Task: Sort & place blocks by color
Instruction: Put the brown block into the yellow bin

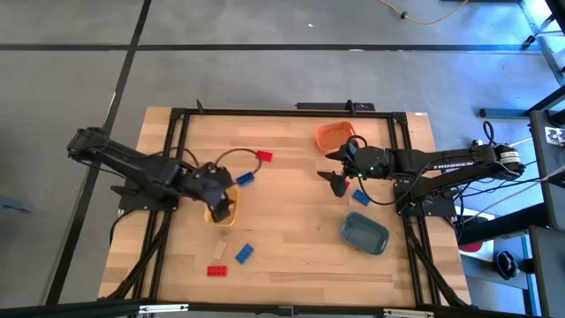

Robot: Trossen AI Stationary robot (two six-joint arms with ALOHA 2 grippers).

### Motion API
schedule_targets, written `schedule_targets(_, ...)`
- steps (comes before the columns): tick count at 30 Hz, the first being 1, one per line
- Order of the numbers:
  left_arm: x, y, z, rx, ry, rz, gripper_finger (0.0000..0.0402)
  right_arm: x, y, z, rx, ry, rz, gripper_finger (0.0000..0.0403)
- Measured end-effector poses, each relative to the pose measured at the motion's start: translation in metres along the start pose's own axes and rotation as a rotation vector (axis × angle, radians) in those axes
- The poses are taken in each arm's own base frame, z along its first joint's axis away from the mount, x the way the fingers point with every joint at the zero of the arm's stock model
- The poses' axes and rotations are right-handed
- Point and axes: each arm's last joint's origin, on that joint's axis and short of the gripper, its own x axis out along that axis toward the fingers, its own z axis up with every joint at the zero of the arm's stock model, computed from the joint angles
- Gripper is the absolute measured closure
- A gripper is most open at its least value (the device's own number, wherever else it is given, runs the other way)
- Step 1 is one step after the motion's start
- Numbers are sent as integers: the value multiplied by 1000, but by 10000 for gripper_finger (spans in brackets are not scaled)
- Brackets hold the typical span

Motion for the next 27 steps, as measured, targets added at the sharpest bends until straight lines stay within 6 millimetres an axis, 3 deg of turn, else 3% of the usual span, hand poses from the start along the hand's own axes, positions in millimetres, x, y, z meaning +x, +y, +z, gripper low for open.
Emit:
schedule_targets(6,-23,4,-8,-128,-105,-19,151,0,0,0,2,0,1,57)
schedule_targets(15,-30,-4,-20,-145,-75,-78,151,0,0,0,22,0,0,57)
schedule_targets(21,-31,-10,-21,-185,-4,-183,151,0,0,-1,19,7,-3,57)
schedule_targets(27,-21,-19,-26,-415,194,-230,151,0,-1,-1,22,14,-7,57)
